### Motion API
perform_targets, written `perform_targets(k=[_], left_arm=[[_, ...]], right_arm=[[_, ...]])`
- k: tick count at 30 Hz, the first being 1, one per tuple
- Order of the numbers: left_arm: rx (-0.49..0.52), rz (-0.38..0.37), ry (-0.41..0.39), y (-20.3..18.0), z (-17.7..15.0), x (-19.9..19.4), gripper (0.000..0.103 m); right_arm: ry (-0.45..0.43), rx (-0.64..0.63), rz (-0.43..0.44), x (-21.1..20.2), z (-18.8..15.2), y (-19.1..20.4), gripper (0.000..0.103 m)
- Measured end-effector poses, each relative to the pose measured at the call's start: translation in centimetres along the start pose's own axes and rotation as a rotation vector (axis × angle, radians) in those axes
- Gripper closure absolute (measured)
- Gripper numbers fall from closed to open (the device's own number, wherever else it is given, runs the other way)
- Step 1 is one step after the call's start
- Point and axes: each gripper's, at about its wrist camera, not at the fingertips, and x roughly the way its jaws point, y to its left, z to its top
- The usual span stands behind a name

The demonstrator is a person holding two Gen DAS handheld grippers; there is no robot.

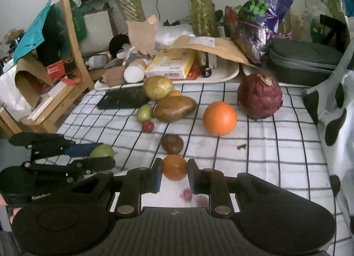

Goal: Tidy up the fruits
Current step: 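Carry the lime to the plate with left tool while right tool grasps small tangerine, then open both tools to release the lime and tangerine onto the plate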

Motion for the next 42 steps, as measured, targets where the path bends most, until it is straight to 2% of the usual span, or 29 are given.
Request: perform_targets(k=[5, 9, 18, 24, 25, 26, 27, 28, 31, 33, 35, 37, 39, 42], left_arm=[[0.022, -0.049, 0.019, -1.9, 0.0, -0.4, 0.077], [0.069, -0.091, 0.071, -3.1, -0.3, 0.5, 0.077], [0.099, -0.084, 0.154, -3.3, -1.5, 2.6, 0.077], [0.134, -0.071, 0.145, -3.9, -1.6, 2.5, 0.076], [0.140, -0.070, 0.146, -3.9, -1.6, 2.5, 0.074], [0.143, -0.069, 0.147, -4.0, -1.6, 2.5, 0.073], [0.145, -0.070, 0.146, -4.0, -1.6, 2.4, 0.068], [0.148, -0.068, 0.143, -4.1, -1.6, 2.3, 0.061], [0.159, -0.045, 0.117, -4.2, -1.6, 1.5, 0.054], [0.153, -0.043, 0.104, -4.0, -1.6, 1.0, 0.051], [0.138, -0.035, 0.094, -4.0, -1.6, 0.5, 0.045], [0.139, -0.013, 0.076, -4.2, -1.8, -0.3, 0.037], [0.140, 0.012, 0.068, -4.5, -2.1, -0.9, 0.037], [0.137, 0.033, 0.065, -4.7, -2.5, -1.7, 0.037]], right_arm=[[0.037, -0.051, -0.015, -0.8, -1.3, 1.1, 0.078], [0.075, -0.082, -0.031, -0.9, -2.3, 1.4, 0.078], [0.146, -0.180, -0.061, 0.3, -3.5, 2.0, 0.077], [0.151, -0.204, -0.068, 0.5, -3.7, 2.2, 0.074], [0.153, -0.204, -0.067, 0.5, -3.7, 2.2, 0.072], [0.154, -0.205, -0.068, 0.5, -3.8, 2.2, 0.061], [0.148, -0.210, -0.076, 0.4, -3.8, 2.3, 0.053], [0.143, -0.216, -0.079, 0.3, -3.8, 2.3, 0.052], [0.124, -0.220, -0.072, -0.3, -3.8, 2.4, 0.044], [0.108, -0.209, -0.078, -0.9, -3.8, 2.2, 0.033], [0.098, -0.195, -0.083, -1.4, -3.9, 2.2, 0.029], [0.087, -0.183, -0.098, -2.1, -4.2, 2.2, 0.020], [0.073, -0.178, -0.121, -2.8, -4.5, 2.2, 0.007], [0.056, -0.178, -0.158, -3.7, -5.0, 2.5, 0.000]])
